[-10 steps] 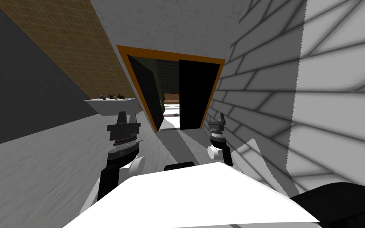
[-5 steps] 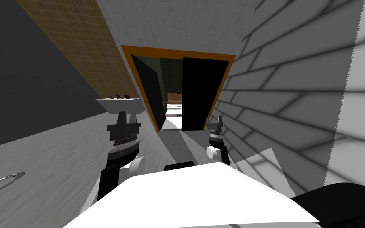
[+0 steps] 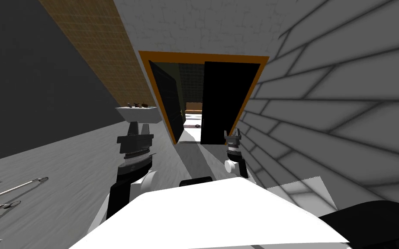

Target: Push the door open

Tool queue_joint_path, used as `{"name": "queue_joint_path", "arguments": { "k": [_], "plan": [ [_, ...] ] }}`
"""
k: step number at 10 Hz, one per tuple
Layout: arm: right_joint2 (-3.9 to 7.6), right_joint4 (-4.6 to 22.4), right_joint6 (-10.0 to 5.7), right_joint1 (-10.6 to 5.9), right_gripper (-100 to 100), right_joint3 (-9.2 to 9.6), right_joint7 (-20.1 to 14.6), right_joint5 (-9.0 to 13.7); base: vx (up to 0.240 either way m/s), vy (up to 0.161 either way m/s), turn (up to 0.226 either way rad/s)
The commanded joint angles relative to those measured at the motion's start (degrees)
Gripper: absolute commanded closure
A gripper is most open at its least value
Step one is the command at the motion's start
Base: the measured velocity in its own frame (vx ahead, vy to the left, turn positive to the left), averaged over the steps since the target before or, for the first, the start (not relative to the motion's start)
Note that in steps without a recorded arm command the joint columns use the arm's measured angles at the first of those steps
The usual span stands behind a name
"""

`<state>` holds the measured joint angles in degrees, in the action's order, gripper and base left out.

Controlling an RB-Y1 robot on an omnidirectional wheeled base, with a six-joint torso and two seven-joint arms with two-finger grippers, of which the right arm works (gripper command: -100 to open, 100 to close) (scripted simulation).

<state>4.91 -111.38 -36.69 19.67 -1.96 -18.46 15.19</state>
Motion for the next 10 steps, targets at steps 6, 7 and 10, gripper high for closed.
{"name": "queue_joint_path", "arguments": {
  "k": [6,7,10],
  "plan": [
    [0.52,8.2,-2.12,-1.99,-100,0.13,-5.6,4.5,0.100,-0.026,0.118],
    [0.56,9.5,-2.47,-2.30,-100,0.16,-6.5,5.1,0.096,-0.017,0.145],
    [0.62,13.3,-3.52,-3.24,-100,0.25,-9.1,7.2,0.092,-0.023,0.115]
  ]
}}
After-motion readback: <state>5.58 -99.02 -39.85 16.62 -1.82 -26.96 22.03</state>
